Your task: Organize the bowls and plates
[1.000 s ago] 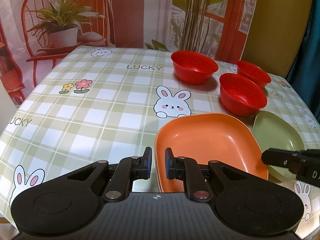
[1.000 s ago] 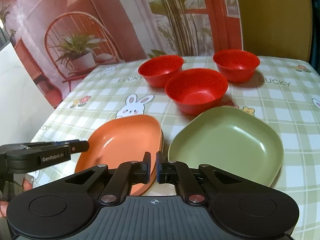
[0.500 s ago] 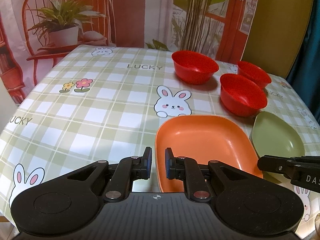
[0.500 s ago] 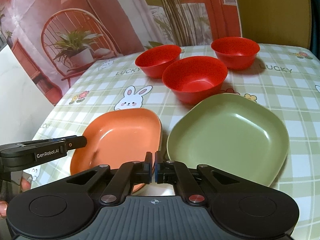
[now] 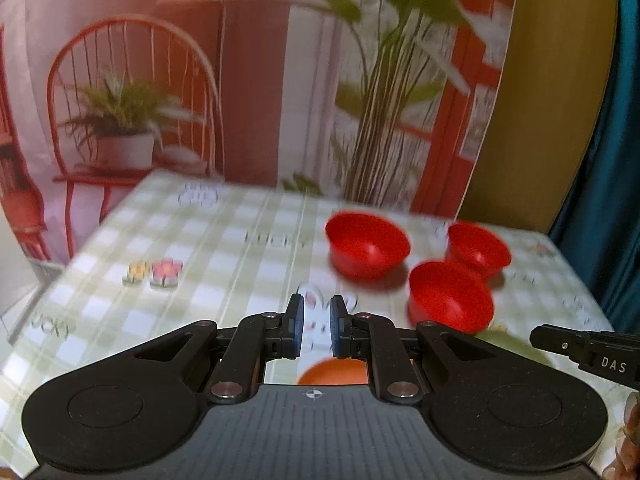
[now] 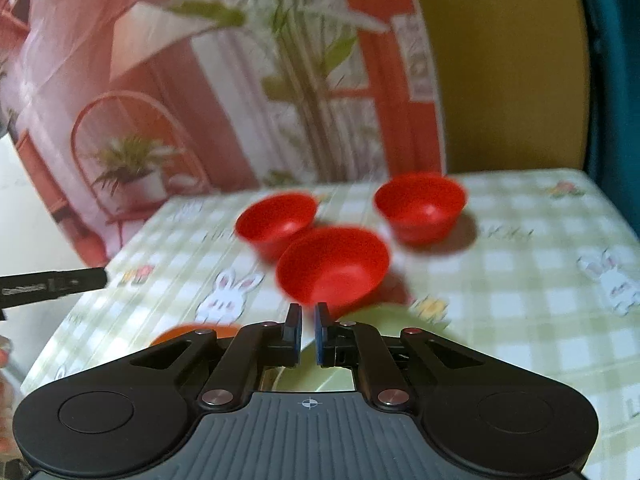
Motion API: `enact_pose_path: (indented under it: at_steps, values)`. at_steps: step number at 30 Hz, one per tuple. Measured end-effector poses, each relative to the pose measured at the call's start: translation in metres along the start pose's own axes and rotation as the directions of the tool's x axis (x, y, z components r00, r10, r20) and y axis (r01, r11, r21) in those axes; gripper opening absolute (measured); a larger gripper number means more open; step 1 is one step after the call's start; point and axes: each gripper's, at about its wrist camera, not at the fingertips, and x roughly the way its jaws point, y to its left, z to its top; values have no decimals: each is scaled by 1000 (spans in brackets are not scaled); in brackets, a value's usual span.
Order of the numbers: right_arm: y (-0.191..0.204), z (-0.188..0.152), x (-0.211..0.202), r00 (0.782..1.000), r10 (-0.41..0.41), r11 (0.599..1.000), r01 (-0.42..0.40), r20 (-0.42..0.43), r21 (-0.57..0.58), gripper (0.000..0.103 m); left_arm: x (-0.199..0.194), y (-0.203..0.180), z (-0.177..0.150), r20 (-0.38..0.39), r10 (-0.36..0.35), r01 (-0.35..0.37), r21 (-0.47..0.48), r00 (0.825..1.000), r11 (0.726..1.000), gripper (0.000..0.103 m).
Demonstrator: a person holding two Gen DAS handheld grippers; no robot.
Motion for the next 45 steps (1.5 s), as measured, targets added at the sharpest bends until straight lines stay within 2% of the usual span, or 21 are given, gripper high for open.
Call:
enact_pose_path:
  at_steps: [7, 16, 21, 25, 29, 40, 45]
  values:
    - [-30, 22, -16, 996, -29, 999, 27, 85, 24, 9, -14, -19, 27, 78, -32, 32, 13, 996, 999, 15]
    - [-55, 22, -16, 990, -91, 996, 87, 104, 36, 9, -6, -37, 41, 114, -36, 30, 51, 993, 998, 15]
    - [-76, 11, -9, 991, -122, 991, 118, 64, 62, 12, 15, -51, 26, 28, -89, 87, 65, 996, 994, 22]
    - [-88, -3, -1, 991, -131, 988, 130, 1, 78, 15, 35, -69, 6, -74, -164, 168, 67, 984, 983, 29]
    - [-96, -18, 5, 989, -138, 986, 142, -50, 83, 15, 54, -83, -14, -140, -169, 183, 96, 976, 978, 29]
    - [-114, -45, 23, 982, -120, 982, 140, -145, 130, 17, 69, -84, -31, -215, -168, 190, 87, 962, 978, 29]
    - [-119, -51, 25, 983, -104, 978, 128, -148, 162, 10, 73, -89, -35, -233, -170, 196, 95, 958, 976, 29]
